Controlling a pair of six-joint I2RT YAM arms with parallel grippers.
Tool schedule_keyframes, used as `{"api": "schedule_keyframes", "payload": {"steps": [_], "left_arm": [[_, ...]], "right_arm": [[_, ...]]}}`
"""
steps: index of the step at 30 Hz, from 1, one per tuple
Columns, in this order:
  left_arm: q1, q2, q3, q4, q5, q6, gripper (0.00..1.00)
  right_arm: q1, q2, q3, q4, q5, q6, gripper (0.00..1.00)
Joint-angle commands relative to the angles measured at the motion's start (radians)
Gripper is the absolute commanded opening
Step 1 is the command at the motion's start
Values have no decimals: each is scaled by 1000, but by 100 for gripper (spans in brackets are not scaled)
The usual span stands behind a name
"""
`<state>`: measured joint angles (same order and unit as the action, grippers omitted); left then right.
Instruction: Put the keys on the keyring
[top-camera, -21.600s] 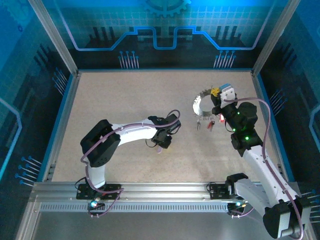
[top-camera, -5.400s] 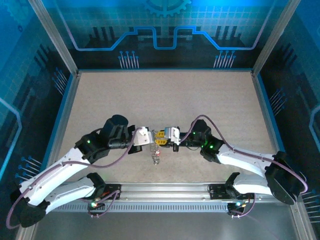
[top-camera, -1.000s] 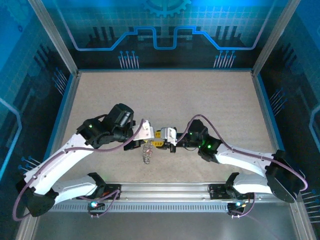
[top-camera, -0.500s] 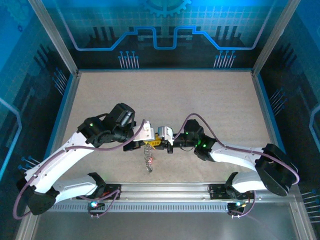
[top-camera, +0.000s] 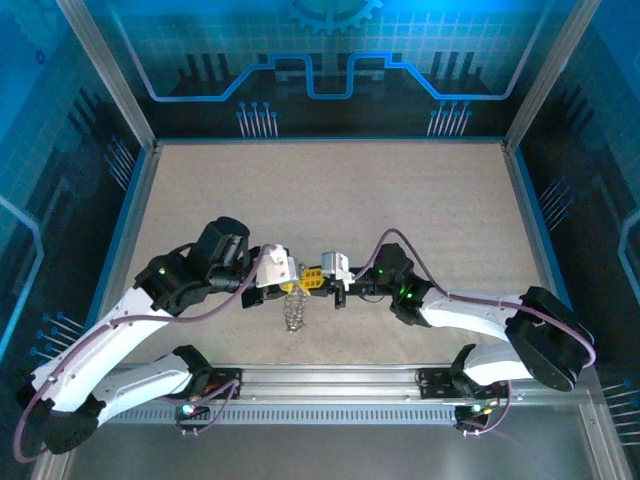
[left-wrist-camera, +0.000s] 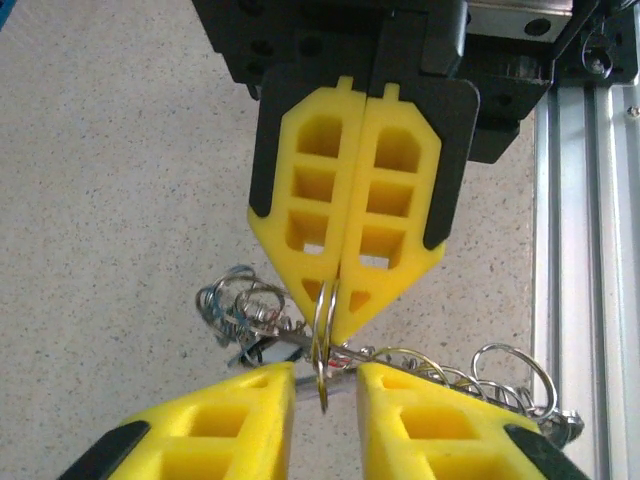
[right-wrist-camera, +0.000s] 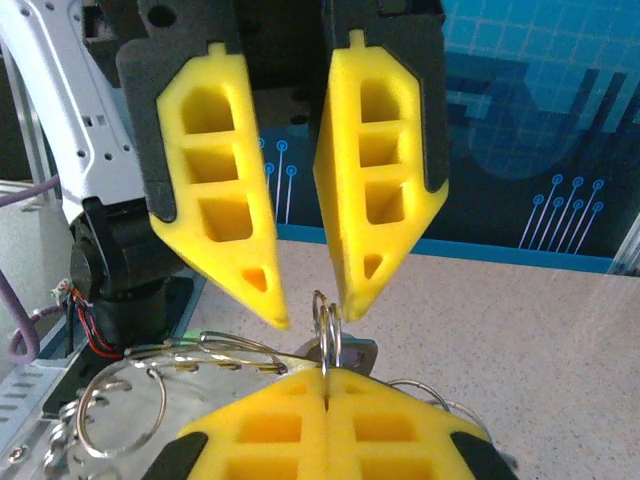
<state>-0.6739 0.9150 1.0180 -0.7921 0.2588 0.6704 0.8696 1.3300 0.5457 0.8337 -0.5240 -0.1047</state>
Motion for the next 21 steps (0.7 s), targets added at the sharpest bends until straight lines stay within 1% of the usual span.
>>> {"api": "schedule_keyframes", "payload": {"steps": [1,4,9,10,15,18,21], "left_arm": [[10,-50,-61,83,27,-29,24],[10,-81,-111,188,44,-62,22],[10,-92,-167,302,48,-75,24],[11,-90,-166,311,56,-75,24],[12,-97,-175,326,97,-58,15],[11,-107,-174,329,86,-61,13],[11,-128,-187,336,82,-62,15]], "right_arm": [[-1,-13,-7,138,0,25,0],[-2,-13,-11,153,2,24,0],[2,-10,2,148,-34,9,0],[3,-9,2,147,-29,5,0],[5,1,7,159,-31,4,0],[5,7,8,150,-22,-6,0],[4,12,10,152,-26,-9,0]]}}
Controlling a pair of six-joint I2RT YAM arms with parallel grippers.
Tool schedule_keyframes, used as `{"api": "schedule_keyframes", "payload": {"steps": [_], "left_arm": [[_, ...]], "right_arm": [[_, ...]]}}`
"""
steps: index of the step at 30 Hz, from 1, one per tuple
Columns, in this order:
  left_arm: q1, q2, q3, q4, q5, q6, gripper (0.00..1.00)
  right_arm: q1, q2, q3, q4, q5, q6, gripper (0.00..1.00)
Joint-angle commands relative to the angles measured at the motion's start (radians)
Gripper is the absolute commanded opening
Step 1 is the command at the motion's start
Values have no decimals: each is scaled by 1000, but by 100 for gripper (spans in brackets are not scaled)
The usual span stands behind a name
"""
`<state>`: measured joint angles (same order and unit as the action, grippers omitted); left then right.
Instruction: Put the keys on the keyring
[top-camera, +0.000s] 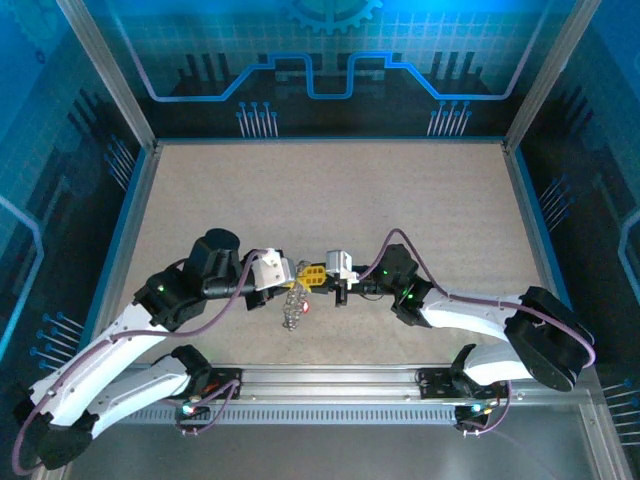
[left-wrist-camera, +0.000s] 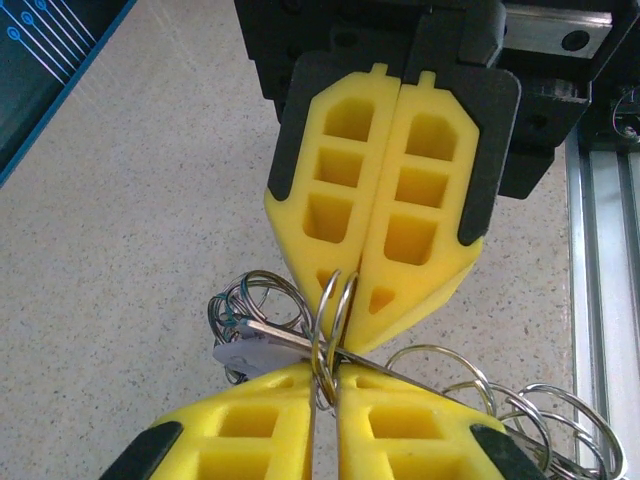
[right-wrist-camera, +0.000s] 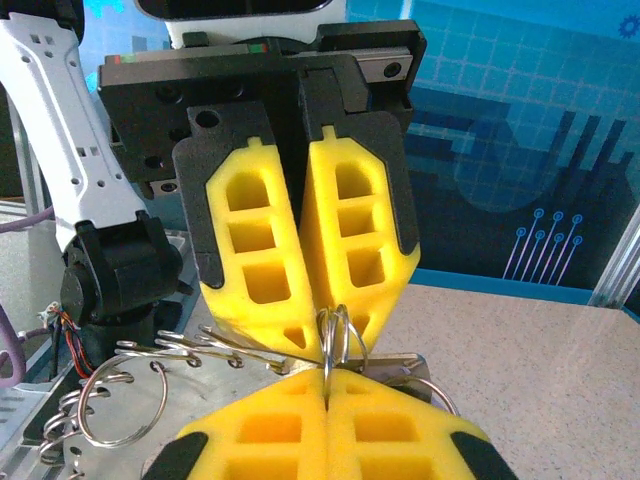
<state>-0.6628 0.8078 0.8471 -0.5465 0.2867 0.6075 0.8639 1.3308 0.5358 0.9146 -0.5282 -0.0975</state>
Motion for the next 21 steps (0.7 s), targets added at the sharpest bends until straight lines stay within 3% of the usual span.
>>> {"api": "schedule_keyframes", "payload": {"steps": [1,3,8,18,21], "left_arm": [[0,-27,-24,91,50,10,17],[1,-32,-30,75,28,21,17],[1,-33,-60,25,2,50,0],[0,-25,-69,-10,36,105,0],[0,-37,-62,-35,48,108,15]], "right_arm": [[10,10,17,75,-23,-17,0],[10,7,13,82,-12,-13,0],[9,3,12,124,-9,11,0],[10,-13,1,142,36,23,0],[11,-7,1,149,48,27,0]]}}
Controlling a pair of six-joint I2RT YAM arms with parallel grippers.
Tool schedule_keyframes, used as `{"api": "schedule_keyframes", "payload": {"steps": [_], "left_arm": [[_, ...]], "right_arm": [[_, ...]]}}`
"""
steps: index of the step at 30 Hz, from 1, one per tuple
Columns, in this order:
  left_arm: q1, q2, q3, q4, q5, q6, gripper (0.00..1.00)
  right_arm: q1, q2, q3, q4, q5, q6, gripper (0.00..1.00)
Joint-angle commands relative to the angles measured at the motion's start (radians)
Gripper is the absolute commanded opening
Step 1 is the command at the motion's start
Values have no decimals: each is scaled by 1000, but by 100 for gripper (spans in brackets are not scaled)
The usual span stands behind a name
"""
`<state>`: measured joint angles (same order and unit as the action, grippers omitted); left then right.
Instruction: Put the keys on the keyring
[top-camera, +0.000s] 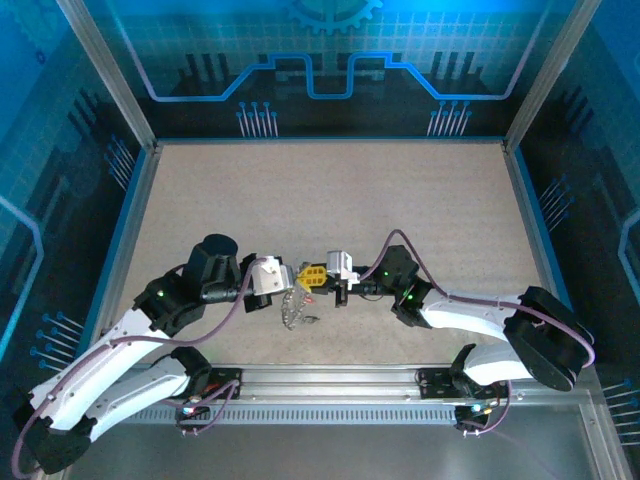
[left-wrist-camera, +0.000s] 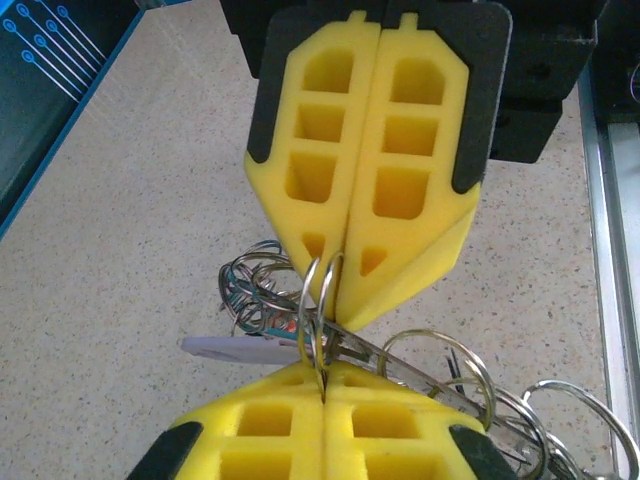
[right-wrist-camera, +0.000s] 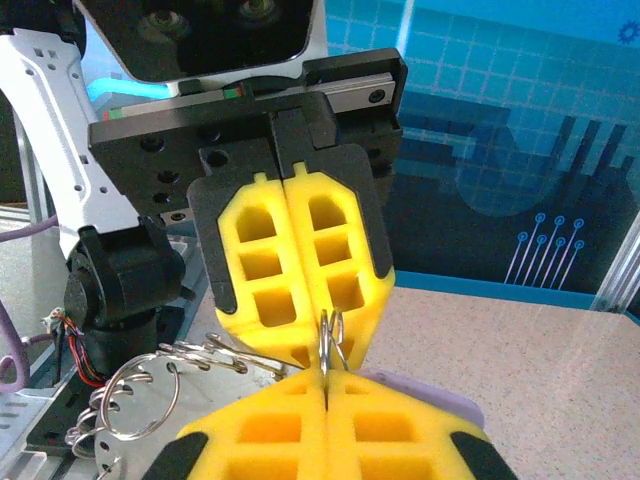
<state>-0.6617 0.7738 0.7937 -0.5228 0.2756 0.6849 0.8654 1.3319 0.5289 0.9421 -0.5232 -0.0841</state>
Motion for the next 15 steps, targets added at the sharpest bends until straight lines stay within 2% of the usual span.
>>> {"api": "schedule_keyframes", "payload": {"steps": [1,4,7,9,13,15], "left_arm": [[-1,-10,-14,-54,60,33,23],[-1,-34,-27,2,57,6,32],[-1,-55,-26,53,60,-28,34],[0,-62,-31,80,63,-31,31],[-1,-53,-14,65,74,-30,14],[-1,-50,-11,54,86,-23,11]], "right_arm": [[12,-6,9,117,40,6,0],[33,-9,22,52,39,-51,0],[46,1,34,42,35,-62,0],[47,7,34,45,28,-62,0],[47,13,30,51,40,-60,0],[47,16,31,51,27,-59,0]]}}
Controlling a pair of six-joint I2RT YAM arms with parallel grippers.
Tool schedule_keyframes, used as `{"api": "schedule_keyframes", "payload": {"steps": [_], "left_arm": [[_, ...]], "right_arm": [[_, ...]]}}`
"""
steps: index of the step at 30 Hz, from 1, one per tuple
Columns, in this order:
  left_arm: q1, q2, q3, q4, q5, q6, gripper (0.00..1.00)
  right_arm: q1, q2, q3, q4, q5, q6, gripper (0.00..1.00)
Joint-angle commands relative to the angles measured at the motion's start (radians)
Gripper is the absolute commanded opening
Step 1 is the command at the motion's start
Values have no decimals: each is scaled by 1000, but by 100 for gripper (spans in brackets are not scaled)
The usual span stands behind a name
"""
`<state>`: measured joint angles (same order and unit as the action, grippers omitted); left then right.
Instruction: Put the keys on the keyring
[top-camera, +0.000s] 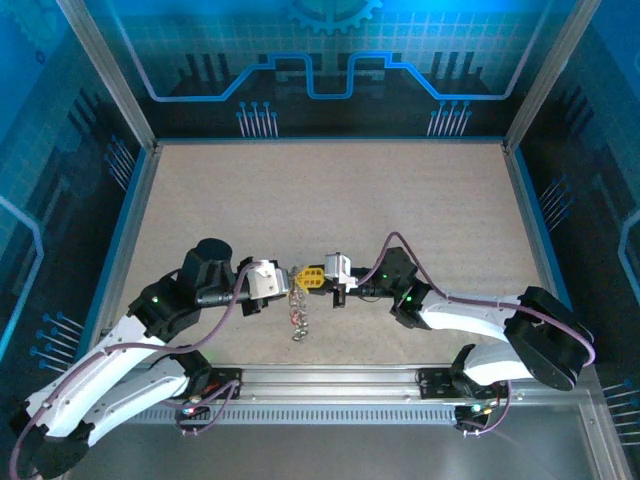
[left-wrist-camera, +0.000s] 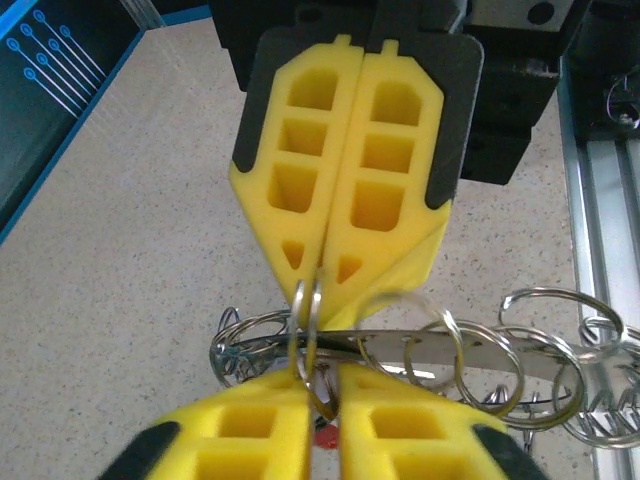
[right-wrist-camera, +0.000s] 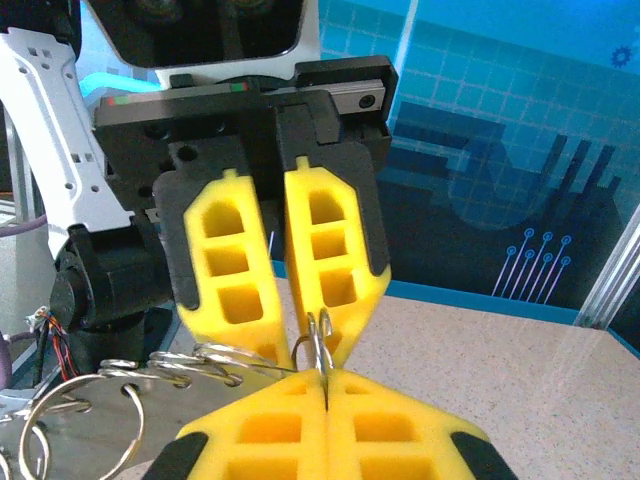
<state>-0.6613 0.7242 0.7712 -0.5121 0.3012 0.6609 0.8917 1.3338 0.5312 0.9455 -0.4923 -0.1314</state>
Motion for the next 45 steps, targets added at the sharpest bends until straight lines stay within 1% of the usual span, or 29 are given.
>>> {"api": "schedule_keyframes", "payload": {"steps": [1,6,9,11,12,18,23,28,31,34,38,42,45], "left_arm": [[-1,0,10,46,60,7,10],[-1,-3,13,50,56,10,10],[-1,-3,12,58,54,24,9],[-1,-2,22,44,53,33,1],[-1,0,31,34,53,36,0],[-1,3,56,-7,25,89,0],[-1,4,71,-3,25,86,0],[-2,10,84,5,15,82,0],[-1,18,85,-5,25,100,0],[-2,39,105,-48,24,111,0],[-3,50,102,-65,29,129,0],[-7,62,108,-94,15,169,0],[-24,80,105,-109,-20,207,0]], "right_arm": [[21,12,29,46,-9,-12,0],[21,15,30,36,-13,-19,0],[25,13,42,-13,-40,-49,0],[29,14,46,-39,-34,-68,0],[30,18,47,-46,-32,-69,0],[31,24,57,-132,-22,-108,0],[33,21,56,-177,-21,-122,9],[34,33,67,-178,-3,-118,15],[34,36,76,-193,-2,-132,16],[35,39,85,-209,11,-138,15],[35,46,102,-234,-5,-146,15],[33,51,118,-255,-13,-140,17],[33,55,138,-291,-36,-141,19]]}}
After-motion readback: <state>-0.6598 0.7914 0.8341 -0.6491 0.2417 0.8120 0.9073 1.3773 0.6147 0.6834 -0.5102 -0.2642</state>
